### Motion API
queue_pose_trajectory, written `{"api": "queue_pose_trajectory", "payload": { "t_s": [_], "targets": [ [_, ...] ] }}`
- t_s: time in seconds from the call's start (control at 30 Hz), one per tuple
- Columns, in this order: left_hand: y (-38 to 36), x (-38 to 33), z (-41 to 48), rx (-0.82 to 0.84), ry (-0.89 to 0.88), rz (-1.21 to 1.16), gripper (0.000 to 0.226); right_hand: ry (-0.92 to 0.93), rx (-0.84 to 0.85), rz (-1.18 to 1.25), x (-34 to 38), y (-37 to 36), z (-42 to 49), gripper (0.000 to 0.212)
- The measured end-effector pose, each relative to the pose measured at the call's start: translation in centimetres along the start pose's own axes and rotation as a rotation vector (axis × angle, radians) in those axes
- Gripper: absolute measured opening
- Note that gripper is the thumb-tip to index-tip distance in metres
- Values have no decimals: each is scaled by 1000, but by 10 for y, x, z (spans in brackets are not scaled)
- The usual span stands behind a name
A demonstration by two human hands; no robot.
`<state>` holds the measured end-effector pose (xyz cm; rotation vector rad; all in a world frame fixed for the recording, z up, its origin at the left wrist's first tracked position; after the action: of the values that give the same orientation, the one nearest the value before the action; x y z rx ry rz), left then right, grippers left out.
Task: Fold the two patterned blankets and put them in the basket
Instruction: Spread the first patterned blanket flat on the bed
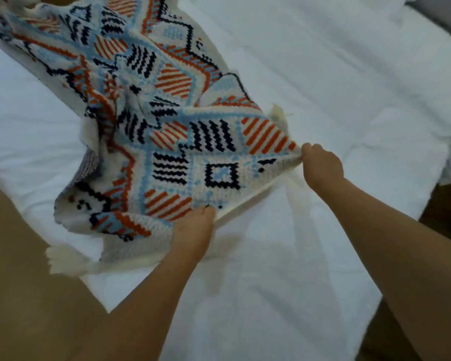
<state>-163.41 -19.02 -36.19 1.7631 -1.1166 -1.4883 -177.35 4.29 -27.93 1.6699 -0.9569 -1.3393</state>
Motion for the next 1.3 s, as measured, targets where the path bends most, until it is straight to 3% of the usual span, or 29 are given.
{"api": "queue_pose_trajectory", "payload": {
  "t_s": [0.17, 0.67, 0.8, 1.07, 1.3],
  "targets": [
    [-28, -15, -35, 84, 235, 174, 25, -23, 10, 6, -51, -18, -36, 25],
    [-111, -157, -85, 322, -20, -52, 20, -157, -19, 63, -132, -48, -76, 27],
    [-141, -180, -101, 412, -35, -133, 22, -159, 52, 153, -114, -81, -94, 26],
    [-160, -178, -96, 400, -59, -74, 32, 107, 281, 195, -36, -130, -135, 52],
    [-114, -122, -83, 216, -30, -109, 24, 170, 140, 254, -2, -113, -140, 28]
  ]
}}
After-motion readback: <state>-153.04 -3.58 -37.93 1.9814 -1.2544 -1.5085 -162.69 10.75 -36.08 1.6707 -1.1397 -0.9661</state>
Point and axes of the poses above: each hand's wrist, its own z-axis towards the middle knuckle, its own y-axis out of the back of the hand, x = y × z, the point moved 2 cm from there along z, towards the middle knuckle, and after that the axes turned 12 degrees about -z, right-handed, at the moved point
